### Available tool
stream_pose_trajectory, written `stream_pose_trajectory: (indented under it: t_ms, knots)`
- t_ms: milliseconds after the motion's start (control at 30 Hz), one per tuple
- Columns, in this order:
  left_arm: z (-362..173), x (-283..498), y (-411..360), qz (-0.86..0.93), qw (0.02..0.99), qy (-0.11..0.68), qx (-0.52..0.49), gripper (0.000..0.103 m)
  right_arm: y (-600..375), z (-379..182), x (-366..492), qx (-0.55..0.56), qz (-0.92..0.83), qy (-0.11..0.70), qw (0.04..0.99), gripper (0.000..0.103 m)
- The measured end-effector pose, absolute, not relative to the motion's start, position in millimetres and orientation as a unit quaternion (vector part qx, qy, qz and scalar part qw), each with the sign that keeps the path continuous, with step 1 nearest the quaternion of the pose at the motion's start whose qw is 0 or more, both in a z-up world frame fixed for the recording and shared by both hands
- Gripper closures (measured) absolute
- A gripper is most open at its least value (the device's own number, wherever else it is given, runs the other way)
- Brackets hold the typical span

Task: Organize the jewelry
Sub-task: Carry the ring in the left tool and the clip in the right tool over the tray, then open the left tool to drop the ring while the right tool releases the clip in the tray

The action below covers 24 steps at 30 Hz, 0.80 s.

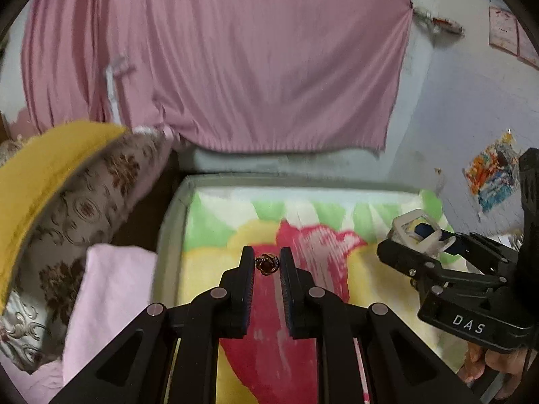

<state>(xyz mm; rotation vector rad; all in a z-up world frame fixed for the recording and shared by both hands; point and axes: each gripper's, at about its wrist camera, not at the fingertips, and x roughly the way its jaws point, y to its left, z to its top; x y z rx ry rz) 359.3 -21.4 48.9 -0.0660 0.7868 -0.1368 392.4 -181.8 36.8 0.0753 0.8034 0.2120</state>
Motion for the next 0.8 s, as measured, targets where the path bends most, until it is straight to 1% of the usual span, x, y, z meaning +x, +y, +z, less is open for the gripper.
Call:
stream_pose_trajectory:
  t_ms: [367,533,567,600,633,700,733,767,800]
  knots:
    - [23,384,-25,-0.083,0.865,0.495,-0.009,0.089,-170,0,414,0.02,0.115,0.482,0.868,0.044]
    - [21,387,-24,-0.087,0.857,0.507,-0.011,0.088,-170,-8,416,0.034,0.124,0.501,0.856,0.043]
    - [21,387,-24,-0.088,0.857,0.507,-0.013,0.085,-170,-8,416,0.034,0.125,0.503,0.855,0.043]
    - [22,386,-23,-0.089,0.857,0.507,-0.016,0.079,-172,-9,415,0.036,0.125,0.504,0.854,0.043]
    - [23,385,-21,-0.09,0.858,0.505,-0.021,0.076,-174,-9,412,0.04,0.125,0.503,0.854,0.043]
    - [26,383,-16,-0.088,0.864,0.495,-0.037,0.06,-177,-8,406,0.051,0.126,0.494,0.859,0.042]
    - [28,380,-16,-0.085,0.868,0.487,-0.042,0.055,-179,-7,403,0.052,0.126,0.49,0.861,0.041]
    - [33,374,-14,-0.078,0.876,0.473,-0.05,0.045,-182,-4,397,0.054,0.128,0.48,0.866,0.038]
    - [36,369,-13,-0.074,0.882,0.462,-0.057,0.039,-183,-1,390,0.058,0.13,0.467,0.873,0.035]
